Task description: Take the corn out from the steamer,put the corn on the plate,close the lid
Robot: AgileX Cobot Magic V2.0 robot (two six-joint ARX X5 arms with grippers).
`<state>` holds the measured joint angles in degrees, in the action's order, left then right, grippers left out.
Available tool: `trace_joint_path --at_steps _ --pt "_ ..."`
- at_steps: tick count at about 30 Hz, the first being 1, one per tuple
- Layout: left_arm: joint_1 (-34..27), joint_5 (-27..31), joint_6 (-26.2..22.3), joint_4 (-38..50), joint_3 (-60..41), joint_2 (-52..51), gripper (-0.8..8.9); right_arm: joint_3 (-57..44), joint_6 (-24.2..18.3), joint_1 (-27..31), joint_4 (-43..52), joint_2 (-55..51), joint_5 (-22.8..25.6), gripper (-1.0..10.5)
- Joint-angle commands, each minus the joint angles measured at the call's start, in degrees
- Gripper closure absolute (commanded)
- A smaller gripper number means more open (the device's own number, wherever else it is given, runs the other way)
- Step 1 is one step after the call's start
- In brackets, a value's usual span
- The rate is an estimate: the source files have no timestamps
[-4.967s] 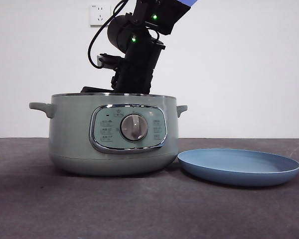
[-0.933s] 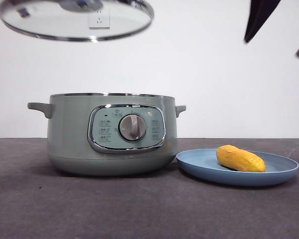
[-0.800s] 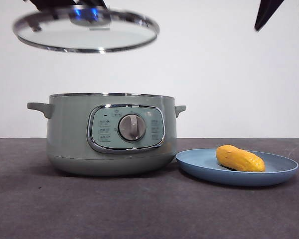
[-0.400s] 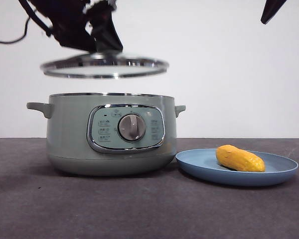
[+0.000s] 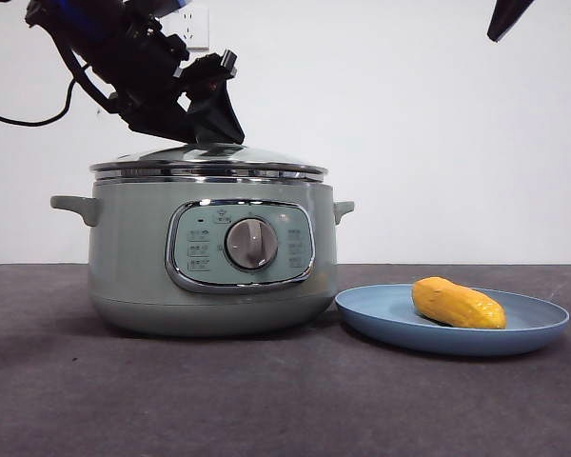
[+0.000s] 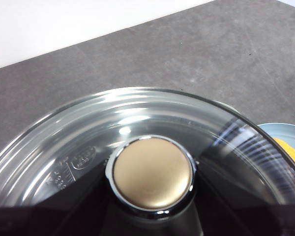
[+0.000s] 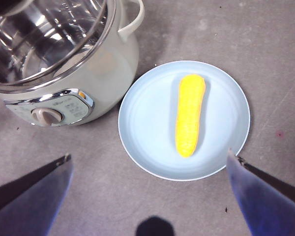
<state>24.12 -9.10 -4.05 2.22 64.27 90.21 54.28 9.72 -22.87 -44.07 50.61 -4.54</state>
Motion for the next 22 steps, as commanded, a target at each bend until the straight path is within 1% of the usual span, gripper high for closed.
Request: trace_joint_path --at_steps 1,15,22 --pt "-0.09 -0.17 -0.68 3.39 0.42 -0.26 8.22 -0.28 0.39 -0.13 0.13 -0.04 -0.04 4.1" --pt "0.63 -0.11 -0.66 3.67 0.42 1.05 8.22 -0.28 0.39 -0.13 0.22 -0.04 -0.04 4.1" --pt "1.46 0.02 -0.66 2.43 0.42 2.43 8.22 -0.28 0.39 -0.13 0.22 -0.04 -0.04 4.1"
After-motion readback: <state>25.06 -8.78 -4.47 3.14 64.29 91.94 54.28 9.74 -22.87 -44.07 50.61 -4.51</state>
